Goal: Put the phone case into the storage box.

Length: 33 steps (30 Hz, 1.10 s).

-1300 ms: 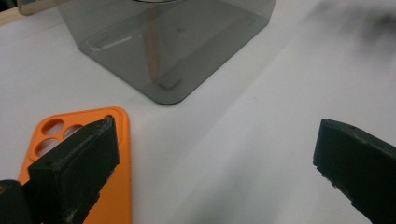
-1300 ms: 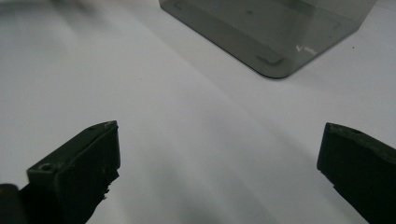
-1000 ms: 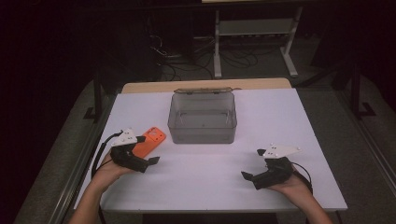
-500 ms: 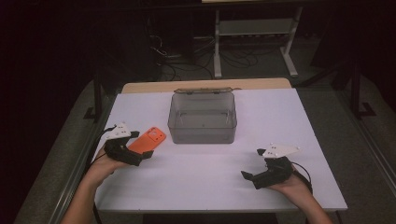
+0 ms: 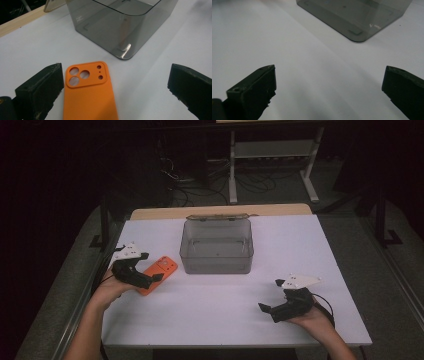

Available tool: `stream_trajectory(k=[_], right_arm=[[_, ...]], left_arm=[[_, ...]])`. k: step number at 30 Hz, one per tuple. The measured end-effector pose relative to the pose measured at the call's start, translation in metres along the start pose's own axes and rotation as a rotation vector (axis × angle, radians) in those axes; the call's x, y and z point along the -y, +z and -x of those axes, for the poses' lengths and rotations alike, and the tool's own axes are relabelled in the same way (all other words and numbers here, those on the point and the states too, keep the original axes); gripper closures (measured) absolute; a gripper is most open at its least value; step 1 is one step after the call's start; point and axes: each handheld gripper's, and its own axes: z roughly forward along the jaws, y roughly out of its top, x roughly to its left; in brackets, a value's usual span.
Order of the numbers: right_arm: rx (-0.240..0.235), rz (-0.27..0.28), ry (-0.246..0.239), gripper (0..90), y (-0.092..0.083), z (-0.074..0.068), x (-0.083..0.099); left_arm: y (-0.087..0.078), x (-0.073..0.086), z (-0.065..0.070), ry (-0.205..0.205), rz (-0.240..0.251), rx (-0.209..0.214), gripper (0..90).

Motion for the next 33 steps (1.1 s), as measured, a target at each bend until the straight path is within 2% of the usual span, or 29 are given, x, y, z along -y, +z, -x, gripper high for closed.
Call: stream_trajectory(k=[10, 13, 23, 33], right_arm=[[-0.001, 0.0, -0.002, 0.0, 0.0, 0.0, 0.0], [-0.002, 0.0, 0.0, 0.0, 0.0, 0.0, 0.0], [-0.005, -0.003, -0.004, 0.0, 0.001, -0.001, 0.0], [-0.006, -0.004, -0.008, 0.0, 0.001, -0.002, 0.0]], left_arm=[[0.004, -0.011, -0.009, 0.0, 0.007, -0.017, 0.0], [0.006, -0.012, -0.009, -0.007, 0.008, -0.034, 0.0], [0.012, -0.007, -0.015, -0.049, -0.036, -0.059, 0.0], [0.015, -0.001, -0.024, -0.074, -0.091, -0.074, 0.0]])
